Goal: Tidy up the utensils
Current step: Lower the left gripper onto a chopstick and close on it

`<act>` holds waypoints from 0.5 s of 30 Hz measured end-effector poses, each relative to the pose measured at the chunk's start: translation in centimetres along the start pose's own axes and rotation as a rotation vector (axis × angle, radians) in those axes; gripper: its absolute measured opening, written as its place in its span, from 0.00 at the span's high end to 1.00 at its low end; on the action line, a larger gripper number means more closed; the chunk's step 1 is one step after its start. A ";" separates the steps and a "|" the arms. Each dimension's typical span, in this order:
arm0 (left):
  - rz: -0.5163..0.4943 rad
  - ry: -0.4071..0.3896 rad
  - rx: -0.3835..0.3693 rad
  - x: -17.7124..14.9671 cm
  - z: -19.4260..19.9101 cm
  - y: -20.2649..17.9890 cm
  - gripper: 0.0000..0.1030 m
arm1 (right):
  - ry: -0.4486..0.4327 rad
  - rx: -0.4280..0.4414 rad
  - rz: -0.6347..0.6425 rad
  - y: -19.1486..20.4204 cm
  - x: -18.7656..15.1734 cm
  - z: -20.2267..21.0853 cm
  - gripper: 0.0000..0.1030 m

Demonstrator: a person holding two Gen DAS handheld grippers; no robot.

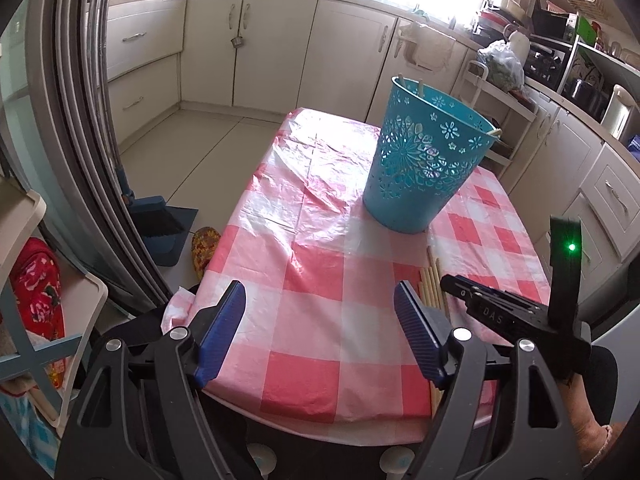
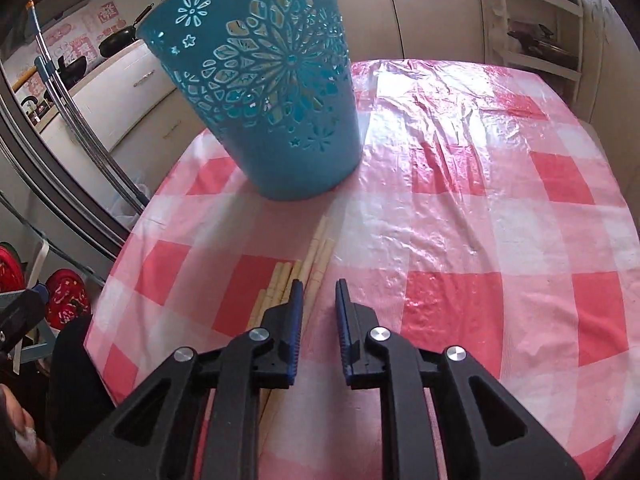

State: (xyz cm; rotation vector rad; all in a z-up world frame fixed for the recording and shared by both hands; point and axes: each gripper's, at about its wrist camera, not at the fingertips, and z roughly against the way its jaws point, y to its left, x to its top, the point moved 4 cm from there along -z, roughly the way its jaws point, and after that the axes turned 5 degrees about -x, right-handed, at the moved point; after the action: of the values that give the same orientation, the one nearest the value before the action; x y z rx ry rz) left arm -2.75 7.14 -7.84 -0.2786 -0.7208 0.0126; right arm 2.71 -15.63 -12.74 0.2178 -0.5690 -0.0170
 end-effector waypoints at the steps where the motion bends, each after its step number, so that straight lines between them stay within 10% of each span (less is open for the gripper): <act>1: -0.008 0.018 -0.002 -0.3 -0.4 -0.3 0.29 | -0.001 -0.009 0.023 0.1 0.0 0.0 0.86; 8: -0.128 0.161 -0.012 -2.2 -4.3 -3.4 0.28 | 0.008 -0.073 0.194 -0.5 -1.3 1.1 0.89; 15: -0.180 0.234 -0.025 -2.8 -8.2 -6.5 0.28 | -0.020 -0.040 0.100 -4.9 -2.5 2.6 0.89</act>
State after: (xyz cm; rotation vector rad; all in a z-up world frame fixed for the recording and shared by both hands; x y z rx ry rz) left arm -0.03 -1.46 -13.91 -0.2340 -0.5111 -0.1974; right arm -0.55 -20.70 -12.95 0.1506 -0.5987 0.0664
